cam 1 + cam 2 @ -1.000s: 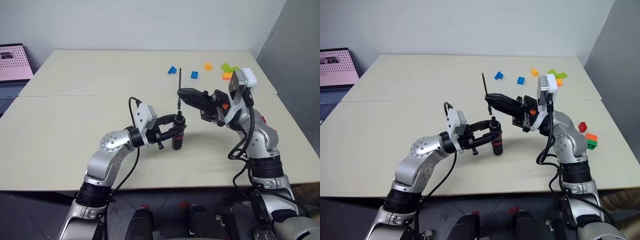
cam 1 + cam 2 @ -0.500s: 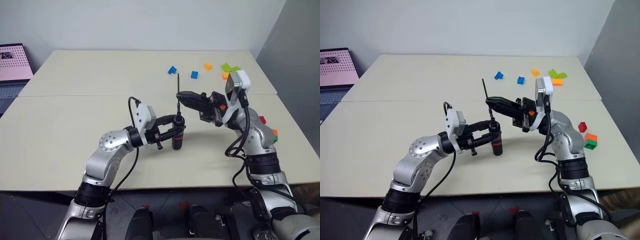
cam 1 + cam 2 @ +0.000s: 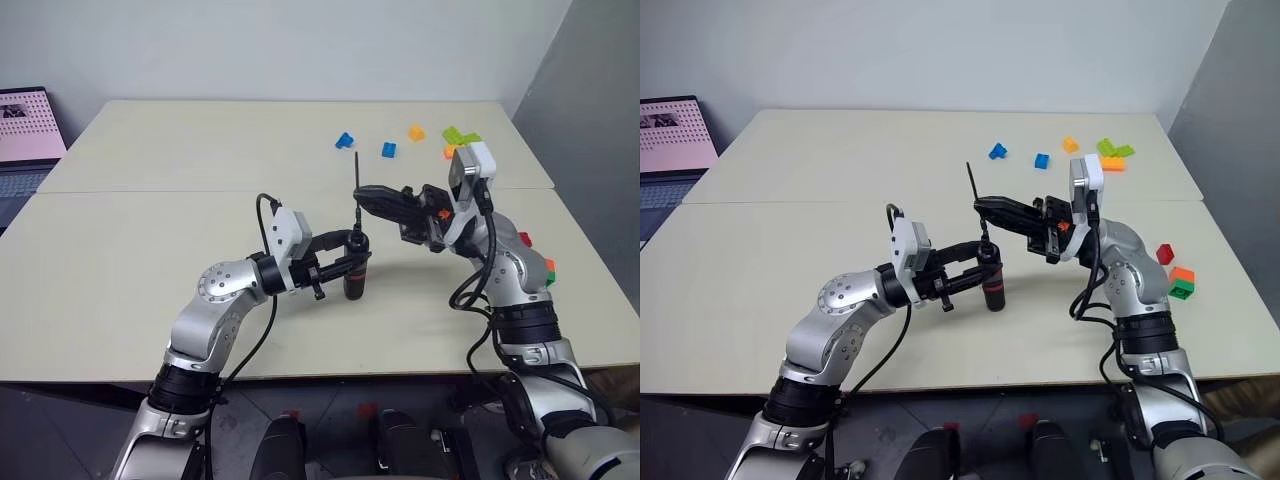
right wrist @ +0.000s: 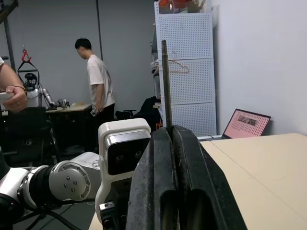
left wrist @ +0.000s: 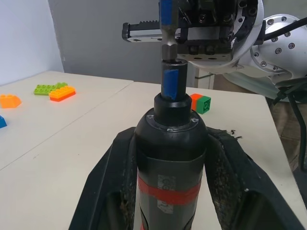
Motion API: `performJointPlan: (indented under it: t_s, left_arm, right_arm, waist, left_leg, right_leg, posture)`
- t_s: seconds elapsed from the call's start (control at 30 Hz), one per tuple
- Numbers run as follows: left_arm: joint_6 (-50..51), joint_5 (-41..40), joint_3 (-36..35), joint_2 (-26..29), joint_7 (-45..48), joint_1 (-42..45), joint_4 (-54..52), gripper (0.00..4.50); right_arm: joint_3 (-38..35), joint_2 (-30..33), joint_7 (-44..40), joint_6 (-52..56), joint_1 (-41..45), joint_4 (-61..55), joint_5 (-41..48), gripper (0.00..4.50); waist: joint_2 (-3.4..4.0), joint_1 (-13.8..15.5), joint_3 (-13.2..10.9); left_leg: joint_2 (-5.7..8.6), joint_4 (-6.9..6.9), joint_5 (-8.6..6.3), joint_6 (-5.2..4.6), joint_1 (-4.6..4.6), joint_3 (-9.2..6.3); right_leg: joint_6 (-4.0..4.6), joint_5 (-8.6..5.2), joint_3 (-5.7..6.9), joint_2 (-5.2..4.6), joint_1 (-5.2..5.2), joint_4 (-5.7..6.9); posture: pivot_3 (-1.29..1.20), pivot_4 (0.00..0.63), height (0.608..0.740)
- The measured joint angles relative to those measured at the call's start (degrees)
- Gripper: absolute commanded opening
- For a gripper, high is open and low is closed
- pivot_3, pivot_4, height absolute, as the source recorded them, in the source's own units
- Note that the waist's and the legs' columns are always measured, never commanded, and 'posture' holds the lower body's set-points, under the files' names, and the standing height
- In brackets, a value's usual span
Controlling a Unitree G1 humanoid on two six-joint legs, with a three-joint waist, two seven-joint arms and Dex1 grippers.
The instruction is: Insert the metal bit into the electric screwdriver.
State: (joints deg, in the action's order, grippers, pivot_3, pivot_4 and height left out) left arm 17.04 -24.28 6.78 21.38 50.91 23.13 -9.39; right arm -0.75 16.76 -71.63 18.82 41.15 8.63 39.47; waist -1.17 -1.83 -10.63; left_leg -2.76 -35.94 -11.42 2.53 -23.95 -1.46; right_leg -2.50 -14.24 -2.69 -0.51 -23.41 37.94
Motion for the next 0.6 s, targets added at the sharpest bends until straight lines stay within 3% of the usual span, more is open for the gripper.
performJointPlan:
  t_s: [0.6]
  left_arm:
    - [-0.01,0.0,0.04,0.19,0.45,0.0,-0.08,1.63]
  right_arm:
    - [0.39,0.82,-1.15,0.6,-0.73,-1.74,0.0,0.0]
  waist:
    - [0.0,0.0,0.0]
  left_leg:
    - [0.0,0.01,0.0,0.0,0.01,0.0]
  right_leg:
    - [0.01,-0.01,0.0,0.0,0.01,-0.01]
  posture:
    - [0.0,0.15,0.74]
